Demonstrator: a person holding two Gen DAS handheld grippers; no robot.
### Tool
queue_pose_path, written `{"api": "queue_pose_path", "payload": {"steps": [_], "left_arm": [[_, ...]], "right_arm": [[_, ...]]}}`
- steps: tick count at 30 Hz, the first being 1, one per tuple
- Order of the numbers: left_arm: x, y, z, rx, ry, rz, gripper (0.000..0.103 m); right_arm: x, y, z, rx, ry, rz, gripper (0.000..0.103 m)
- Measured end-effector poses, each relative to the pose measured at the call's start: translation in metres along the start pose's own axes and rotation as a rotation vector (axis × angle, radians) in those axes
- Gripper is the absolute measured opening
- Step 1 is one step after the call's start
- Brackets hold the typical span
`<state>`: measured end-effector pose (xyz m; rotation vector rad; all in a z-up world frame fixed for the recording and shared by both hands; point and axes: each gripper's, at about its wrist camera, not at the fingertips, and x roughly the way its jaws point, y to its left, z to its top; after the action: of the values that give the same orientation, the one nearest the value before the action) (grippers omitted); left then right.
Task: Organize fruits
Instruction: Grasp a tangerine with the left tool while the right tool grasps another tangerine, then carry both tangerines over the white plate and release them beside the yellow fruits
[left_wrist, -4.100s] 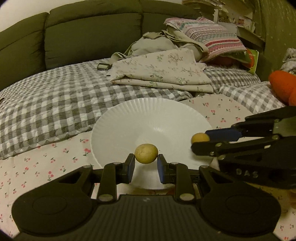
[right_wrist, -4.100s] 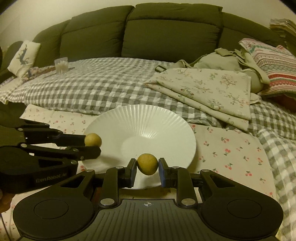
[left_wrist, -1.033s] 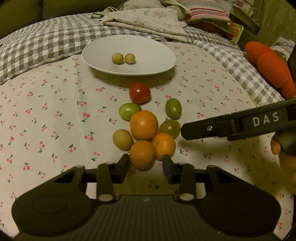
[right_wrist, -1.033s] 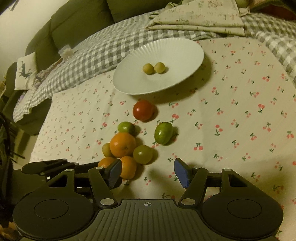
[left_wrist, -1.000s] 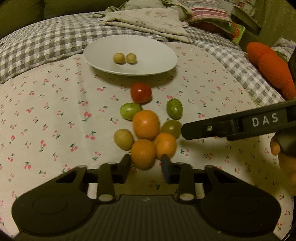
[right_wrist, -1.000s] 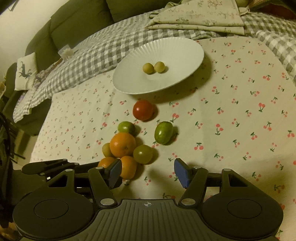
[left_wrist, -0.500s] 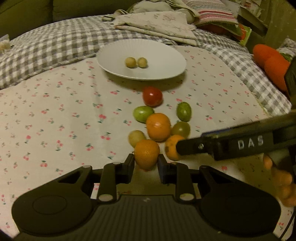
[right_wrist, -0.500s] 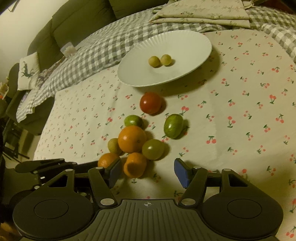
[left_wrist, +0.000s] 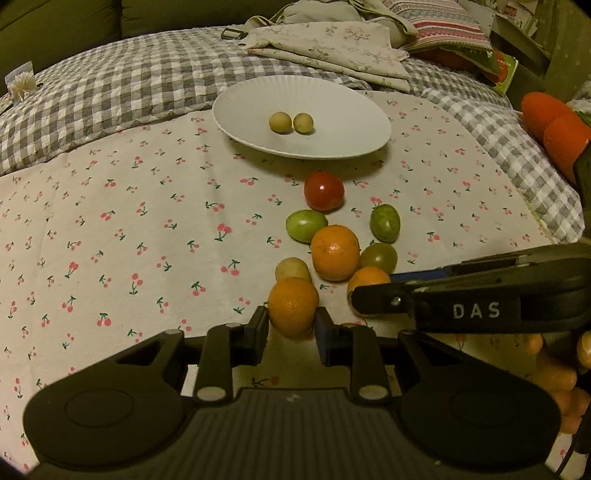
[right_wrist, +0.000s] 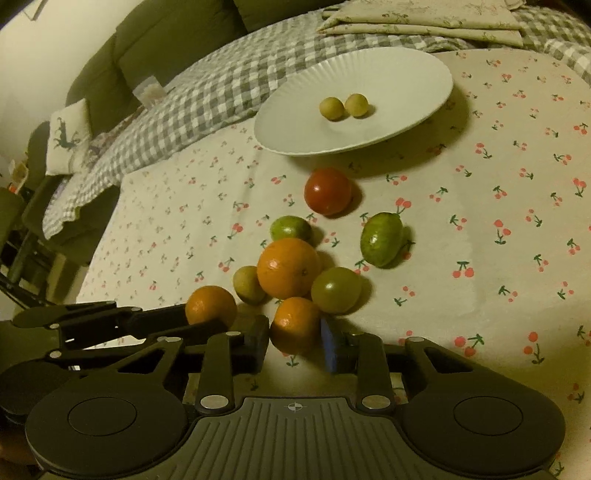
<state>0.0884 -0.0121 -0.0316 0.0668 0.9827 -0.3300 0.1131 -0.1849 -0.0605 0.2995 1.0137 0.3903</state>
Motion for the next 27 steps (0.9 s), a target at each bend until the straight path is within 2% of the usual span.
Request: {"api": "queue_pose_path", "payload": {"steps": [10,18,27], "left_arm": [[-0.006,-0.001,0.004,0.004,-0.029,0.002,0.025],[-0.012,-0.004,0.009,0.017,-0.089,-0.003,0.025],[-0.013,-0.006,0.02,0.037,-0.15,0.006,0.025]], "right_arm": [[-0.015,0.004,0.005,-0.018,-0.02,-0.013,0.028],[-0.035,0.005,0.014,-0.04,-0.095,-0.028,0.028],[-0.043,0.001,0.024,-0.033,-0.141,-0.049,0.028]]}}
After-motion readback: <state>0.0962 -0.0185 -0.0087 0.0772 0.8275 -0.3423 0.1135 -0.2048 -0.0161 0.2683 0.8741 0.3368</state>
